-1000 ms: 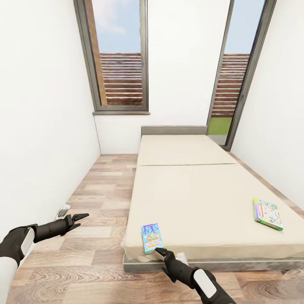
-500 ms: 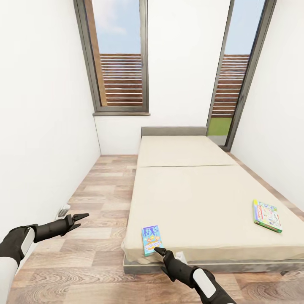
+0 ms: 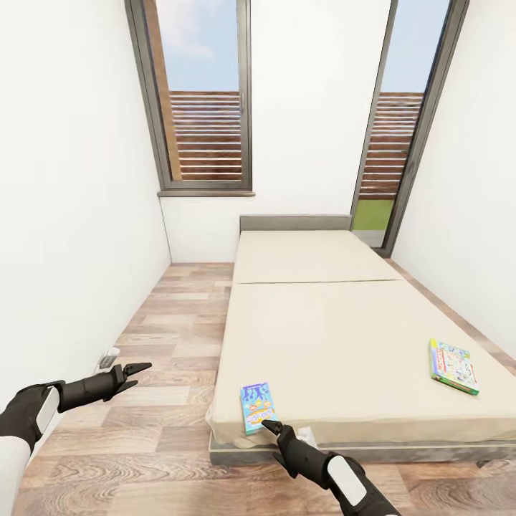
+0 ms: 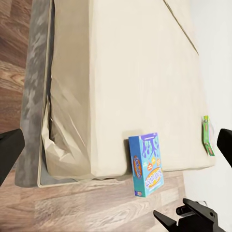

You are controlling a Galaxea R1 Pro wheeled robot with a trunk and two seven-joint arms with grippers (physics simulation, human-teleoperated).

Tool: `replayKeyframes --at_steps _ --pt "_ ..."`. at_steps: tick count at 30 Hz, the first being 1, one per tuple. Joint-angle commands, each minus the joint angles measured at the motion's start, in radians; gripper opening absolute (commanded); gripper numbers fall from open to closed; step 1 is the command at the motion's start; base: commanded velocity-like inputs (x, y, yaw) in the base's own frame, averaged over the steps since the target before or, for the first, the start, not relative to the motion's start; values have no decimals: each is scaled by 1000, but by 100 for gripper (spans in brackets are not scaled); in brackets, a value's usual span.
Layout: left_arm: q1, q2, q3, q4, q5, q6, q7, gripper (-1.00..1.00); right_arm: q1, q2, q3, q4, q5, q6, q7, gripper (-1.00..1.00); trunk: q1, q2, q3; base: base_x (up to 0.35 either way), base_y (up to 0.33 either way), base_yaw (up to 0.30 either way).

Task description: Put all the toys in the child's room - the three board games (two on the bed and one on the table), the two jigsaw puzzles on the table, and the tennis ball on the table - inside the toy box on the table in the child's room.

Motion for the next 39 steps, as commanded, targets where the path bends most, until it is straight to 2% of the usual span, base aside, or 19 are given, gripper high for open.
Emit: replayKeyframes --at_steps 1,19,39 --pt "-1 0 3 0 1 9 -2 100 -1 1 -8 0 -2 9 0 100 0 0 -1 0 0 0" --pt "-1 -1 3 0 1 10 -2 100 -1 0 -7 0 -2 9 0 100 0 0 -1 72 9 0" --pt "-1 -8 3 0 1 10 -2 100 -1 0 -7 0 -2 9 0 100 0 0 -1 9 1 0"
